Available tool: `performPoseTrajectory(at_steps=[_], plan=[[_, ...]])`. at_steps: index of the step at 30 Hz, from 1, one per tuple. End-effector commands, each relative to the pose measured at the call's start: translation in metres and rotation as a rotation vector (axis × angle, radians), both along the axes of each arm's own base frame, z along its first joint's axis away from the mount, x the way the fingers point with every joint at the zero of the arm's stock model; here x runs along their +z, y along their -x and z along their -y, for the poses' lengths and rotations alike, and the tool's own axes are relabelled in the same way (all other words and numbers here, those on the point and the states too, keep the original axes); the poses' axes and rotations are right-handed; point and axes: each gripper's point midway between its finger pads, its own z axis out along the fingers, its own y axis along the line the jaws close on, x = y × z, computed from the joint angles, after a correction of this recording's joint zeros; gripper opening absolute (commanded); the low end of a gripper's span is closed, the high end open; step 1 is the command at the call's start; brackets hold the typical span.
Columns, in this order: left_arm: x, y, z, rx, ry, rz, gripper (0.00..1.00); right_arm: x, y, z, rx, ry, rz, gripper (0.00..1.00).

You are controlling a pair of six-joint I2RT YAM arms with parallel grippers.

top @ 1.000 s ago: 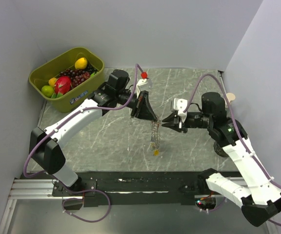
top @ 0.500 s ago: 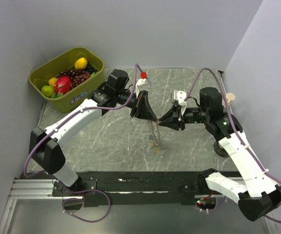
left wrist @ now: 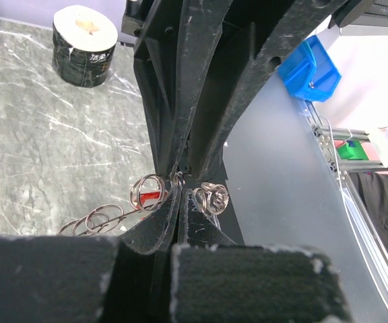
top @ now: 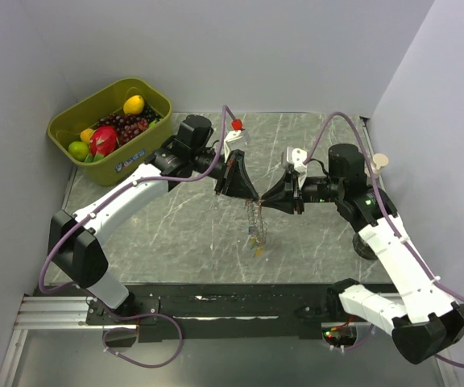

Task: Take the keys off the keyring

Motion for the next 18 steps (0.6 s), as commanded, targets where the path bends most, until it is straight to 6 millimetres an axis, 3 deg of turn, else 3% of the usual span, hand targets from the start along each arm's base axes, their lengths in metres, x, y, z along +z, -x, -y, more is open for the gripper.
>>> performPoseTrajectory(at_steps=[1,5,13,15,17,18], plan=[[0.032,0.014,-0.008,-0.047,0.085,0.081,0.01,0.005,0.001,-0.002,0.021,-0.030,0.009,0.28],[0.033,0.014,-0.008,-0.050,0.088,0.084,0.01,0.001,0.002,-0.003,0.034,-0.031,-0.009,0.22],[0.033,0.013,-0.008,-0.046,0.087,0.085,0.01,0.005,0.005,-0.005,0.059,-0.044,-0.028,0.00],[0.032,0.013,-0.008,-0.042,0.084,0.085,0.01,0.005,0.003,-0.005,0.041,-0.040,-0.035,0.00],[0.028,0.011,-0.008,-0.029,0.075,0.091,0.04,0.006,-0.006,-0.002,-0.010,-0.017,-0.033,0.00],[0.028,0.010,-0.008,-0.025,0.072,0.096,0.13,0.005,-0.008,0.000,-0.020,0.007,-0.015,0.00]])
